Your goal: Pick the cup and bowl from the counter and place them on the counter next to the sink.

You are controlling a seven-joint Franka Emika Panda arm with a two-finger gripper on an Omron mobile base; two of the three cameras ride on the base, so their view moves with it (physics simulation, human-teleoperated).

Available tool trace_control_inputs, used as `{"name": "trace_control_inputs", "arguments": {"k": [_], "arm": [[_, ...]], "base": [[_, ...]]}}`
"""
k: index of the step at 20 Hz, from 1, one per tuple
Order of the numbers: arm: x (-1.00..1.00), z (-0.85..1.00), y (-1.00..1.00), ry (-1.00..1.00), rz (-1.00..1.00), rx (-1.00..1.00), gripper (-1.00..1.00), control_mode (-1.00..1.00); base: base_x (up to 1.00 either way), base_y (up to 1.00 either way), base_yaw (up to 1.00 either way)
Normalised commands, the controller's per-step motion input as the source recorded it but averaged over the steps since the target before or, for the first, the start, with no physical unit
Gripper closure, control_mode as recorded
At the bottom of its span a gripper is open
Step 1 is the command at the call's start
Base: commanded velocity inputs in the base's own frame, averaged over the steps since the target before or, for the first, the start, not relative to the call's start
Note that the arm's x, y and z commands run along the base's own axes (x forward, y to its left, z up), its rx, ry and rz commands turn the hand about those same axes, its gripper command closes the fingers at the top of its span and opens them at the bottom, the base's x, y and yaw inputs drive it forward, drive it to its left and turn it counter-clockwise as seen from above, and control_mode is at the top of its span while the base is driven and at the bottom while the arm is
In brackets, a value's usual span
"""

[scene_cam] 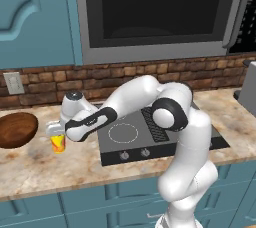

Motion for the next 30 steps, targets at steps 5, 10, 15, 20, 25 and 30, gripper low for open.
{"name": "trace_control_inputs", "arguments": {"k": [5,10,15,20,25,30], "arm": [[0.0,0.0,0.0,0.0,0.0,0.0,1.0,-1.0],[-0.02,0.01,-0.02,0.0,-0.01,0.0,1.0,-1.0],[-0.13,0.26,-0.01,0.01,-0.02,0.0,1.0,-1.0],[-0.41,0.38,-0.09,0.06,-0.06,0.0,1.0,-1.0],[-0.5,0.27,-0.31,0.08,-0.09,0.0,1.0,-1.0],[-0.49,0.08,-0.64,0.07,-0.1,0.0,1.0,-1.0]], "base": [[0.0,0.0,0.0],[0.0,0.0,0.0],[0.0,0.0,0.0],[0.0,0.0,0.0],[0.0,0.0,0.0],[0.0,0.0,0.0]]}}
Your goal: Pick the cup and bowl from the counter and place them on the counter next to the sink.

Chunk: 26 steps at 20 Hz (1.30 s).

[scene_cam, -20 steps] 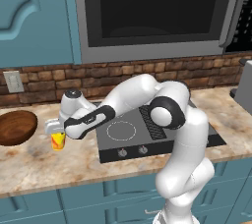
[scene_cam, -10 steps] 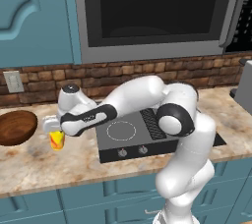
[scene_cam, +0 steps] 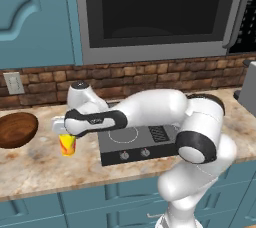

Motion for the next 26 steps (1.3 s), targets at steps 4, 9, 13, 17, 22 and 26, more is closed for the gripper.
{"name": "trace_control_inputs", "arguments": {"k": [4,9,13,17,22,26], "arm": [[-0.42,0.02,-0.74,0.09,-0.1,0.0,1.0,-1.0],[-0.24,0.08,-0.78,0.08,-0.12,0.01,1.0,-1.0],[-0.04,0.41,-0.58,0.02,-0.12,0.04,1.0,-1.0],[0.0,0.68,-0.4,0.0,-0.08,0.04,1.0,-1.0],[-0.26,0.52,-0.46,0.01,-0.06,0.01,1.0,-1.0],[-0.4,0.27,-0.41,0.03,-0.02,0.0,1.0,-1.0]], "base": [[0.0,0.0,0.0],[0.0,0.0,0.0],[0.0,0.0,0.0],[0.0,0.0,0.0],[0.0,0.0,0.0],[0.0,0.0,0.0]]}}
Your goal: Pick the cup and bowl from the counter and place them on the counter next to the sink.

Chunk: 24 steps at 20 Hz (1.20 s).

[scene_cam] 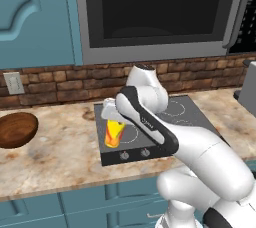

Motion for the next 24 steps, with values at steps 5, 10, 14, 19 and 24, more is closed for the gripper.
{"name": "trace_control_inputs", "arguments": {"k": [5,10,14,19,24], "arm": [[-0.36,0.14,-0.32,0.0,0.0,-0.03,1.0,-1.0],[-0.19,0.14,-0.4,0.0,0.0,-0.08,1.0,-1.0],[-0.14,0.17,-0.43,0.0,0.05,-0.1,1.0,-1.0],[-0.43,0.2,-0.35,-0.02,0.19,-0.07,1.0,-1.0],[-0.65,0.34,-0.25,-0.09,0.23,-0.05,1.0,-1.0]], "base": [[0.0,0.0,0.0],[0.0,0.0,0.0],[0.0,0.0,0.0],[0.0,0.0,0.0],[0.0,0.0,0.0]]}}
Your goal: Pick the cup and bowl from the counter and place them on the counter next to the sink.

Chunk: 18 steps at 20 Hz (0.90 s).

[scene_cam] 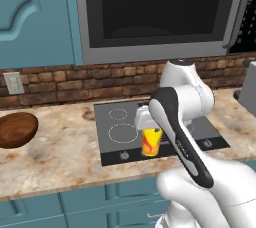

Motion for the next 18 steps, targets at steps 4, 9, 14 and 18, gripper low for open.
{"name": "trace_control_inputs", "arguments": {"k": [4,9,14,18], "arm": [[-0.67,0.43,-0.21,-0.21,0.2,0.0,1.0,-1.0],[-0.26,0.07,-0.14,-0.19,0.07,0.0,1.0,-1.0],[0.0,0.0,-0.1,-0.09,0.0,0.0,1.0,-1.0],[0.0,0.0,0.0,0.0,0.0,0.0,1.0,-1.0]], "base": [[0.0,0.0,0.0],[0.0,0.0,0.0],[0.0,0.0,0.0],[0.0,0.0,0.0]]}}
